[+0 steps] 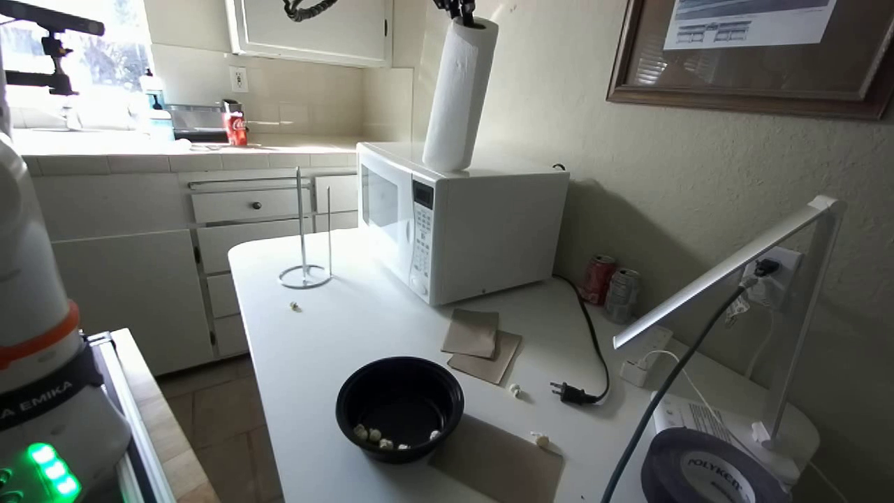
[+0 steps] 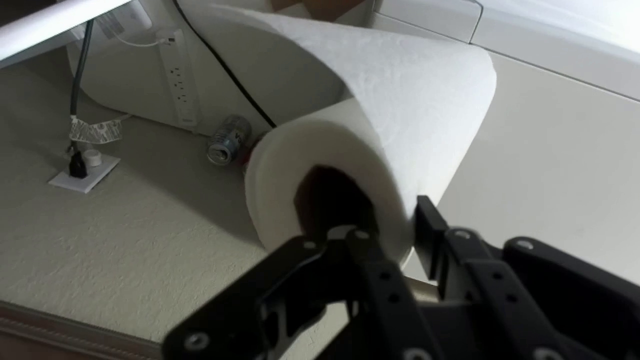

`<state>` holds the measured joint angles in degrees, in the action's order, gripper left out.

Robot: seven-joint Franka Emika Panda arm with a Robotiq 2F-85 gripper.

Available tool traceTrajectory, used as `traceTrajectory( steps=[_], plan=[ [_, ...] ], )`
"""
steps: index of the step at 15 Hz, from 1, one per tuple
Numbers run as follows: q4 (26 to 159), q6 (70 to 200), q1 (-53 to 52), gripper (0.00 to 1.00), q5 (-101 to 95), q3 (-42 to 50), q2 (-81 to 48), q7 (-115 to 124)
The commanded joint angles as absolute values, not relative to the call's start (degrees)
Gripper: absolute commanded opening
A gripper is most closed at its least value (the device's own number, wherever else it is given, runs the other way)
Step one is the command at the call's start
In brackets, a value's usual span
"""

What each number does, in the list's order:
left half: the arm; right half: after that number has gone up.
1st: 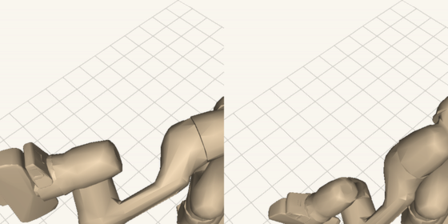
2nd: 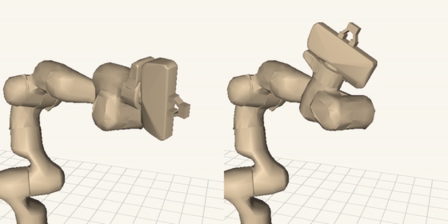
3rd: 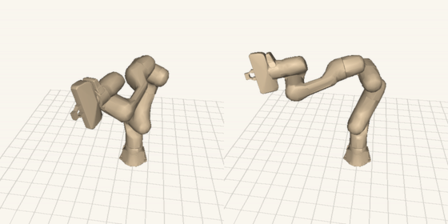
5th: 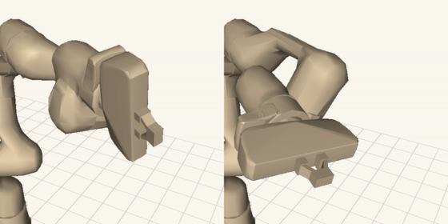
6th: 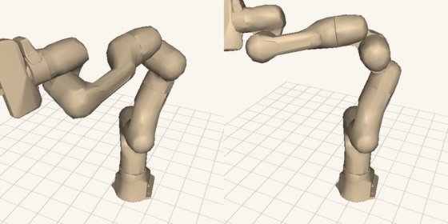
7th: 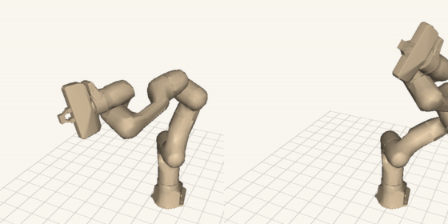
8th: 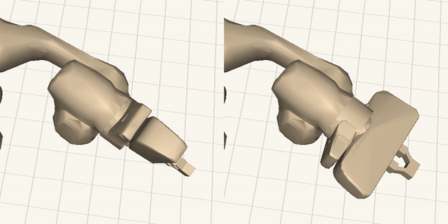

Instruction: Put the tissue roll upright

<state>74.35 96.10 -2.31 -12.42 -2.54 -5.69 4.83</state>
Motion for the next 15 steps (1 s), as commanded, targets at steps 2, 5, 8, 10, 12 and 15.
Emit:
traceTrajectory(
  steps=[2, 5, 8, 10, 12, 15],
  plan=[
    [67.0, 93.4, -3.2, 0.06, -16.2, -3.1, -10.5, 1.2],
    [63.7, 92.4, -3.9, 0.06, -17.7, -3.3, -12.5, -0.8],
    [60.4, 89.7, -4.9, 0.06, -19.1, -3.4, -14.3, -3.2],
    [58.2, 87.4, -5.6, 0.06, -19.6, -3.6, -15.5, -4.8],
    [56.6, 85.6, -6.3, 0.06, -20.1, -3.5, -16.5, -6.2],
    [54.5, 83.8, -7.3, 0.06, -21.2, -3.4, -18.0, -8.6]
  ],
)
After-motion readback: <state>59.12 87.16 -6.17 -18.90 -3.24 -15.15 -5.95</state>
